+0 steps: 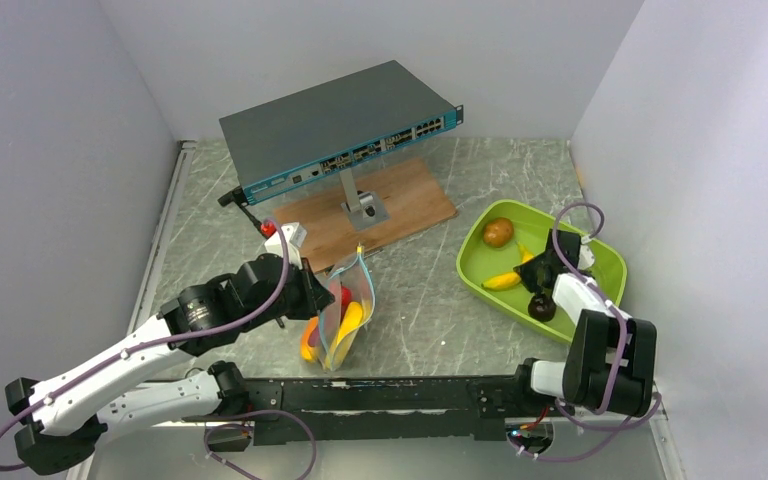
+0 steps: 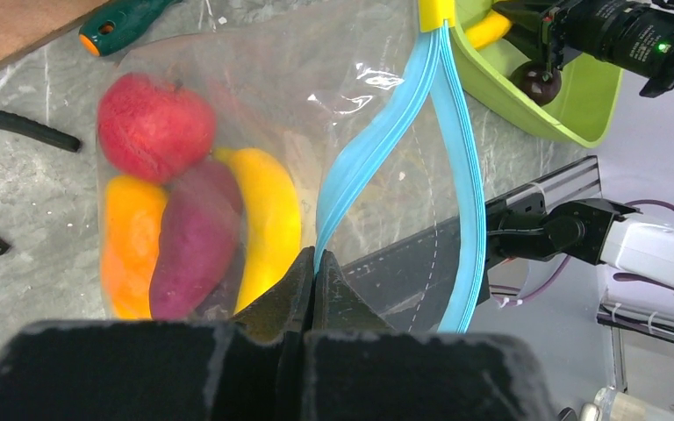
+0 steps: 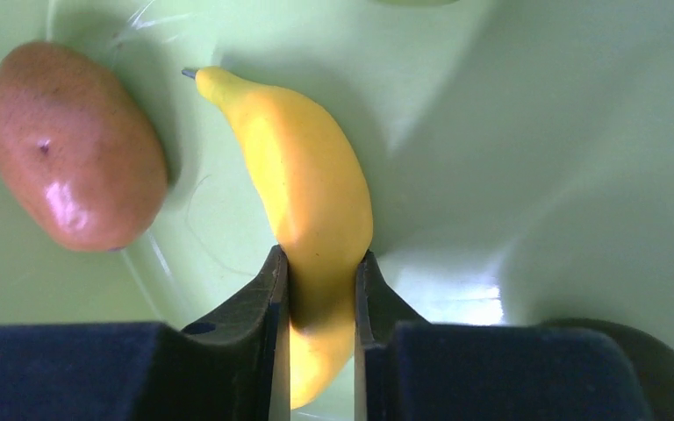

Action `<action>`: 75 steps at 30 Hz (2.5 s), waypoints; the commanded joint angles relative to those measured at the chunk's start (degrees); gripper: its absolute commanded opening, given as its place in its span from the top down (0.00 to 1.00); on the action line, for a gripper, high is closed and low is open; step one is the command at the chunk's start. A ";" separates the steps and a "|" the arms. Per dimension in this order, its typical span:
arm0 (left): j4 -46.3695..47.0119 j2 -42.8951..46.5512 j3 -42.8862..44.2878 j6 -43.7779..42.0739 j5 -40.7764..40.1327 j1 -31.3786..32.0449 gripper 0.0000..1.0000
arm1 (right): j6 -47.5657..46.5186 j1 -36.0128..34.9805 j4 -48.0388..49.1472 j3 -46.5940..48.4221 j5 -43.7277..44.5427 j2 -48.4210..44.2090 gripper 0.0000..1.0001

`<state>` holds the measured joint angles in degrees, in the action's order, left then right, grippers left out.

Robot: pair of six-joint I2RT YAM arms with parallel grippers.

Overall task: Place the food in the zip-top bag and seal the zipper
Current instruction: Pick up the fake fruit from the bin, then place the fake fruit in the zipper food storage bag.

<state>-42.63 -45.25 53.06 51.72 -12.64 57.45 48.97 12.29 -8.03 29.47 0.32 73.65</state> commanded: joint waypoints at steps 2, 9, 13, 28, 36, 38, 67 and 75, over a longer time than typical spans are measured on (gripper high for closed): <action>2.66 0.37 1.76 -0.83 0.80 -0.15 1.00 | -1.57 0.30 -14.48 4.52 14.85 -7.13 1.00; 3.95 -1.06 2.24 -1.51 0.99 -0.14 1.00 | -4.82 -4.92 -21.76 12.32 20.33 -19.51 1.00; 5.38 -2.75 2.72 -1.92 1.72 -0.15 1.00 | -8.46 -16.08 -24.85 20.59 22.18 -20.39 1.00; 13.10 -11.37 3.95 -3.97 3.87 -0.15 1.00 | -17.89 -38.42 -45.15 43.70 -6.09 -14.15 1.00; 15.88 -16.00 5.12 -4.21 4.46 -0.15 1.00 | -17.99 -45.05 -55.32 51.54 -8.52 -13.57 1.00; 16.89 -16.96 5.40 -4.17 4.90 -0.09 1.00 | -17.05 -47.61 -58.09 53.25 -6.26 -12.00 1.00; 20.63 -26.15 11.77 -3.74 9.52 3.09 1.00 | -11.48 -60.56 -76.32 71.10 8.26 12.55 1.00; 21.01 -27.31 12.96 -3.90 9.65 3.94 1.00 | -9.01 -60.52 -76.08 74.38 8.14 16.39 1.00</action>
<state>-24.51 -72.18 63.07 48.71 -4.10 60.58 37.76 -48.01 -83.24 99.74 8.43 88.62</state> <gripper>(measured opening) 0.012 0.299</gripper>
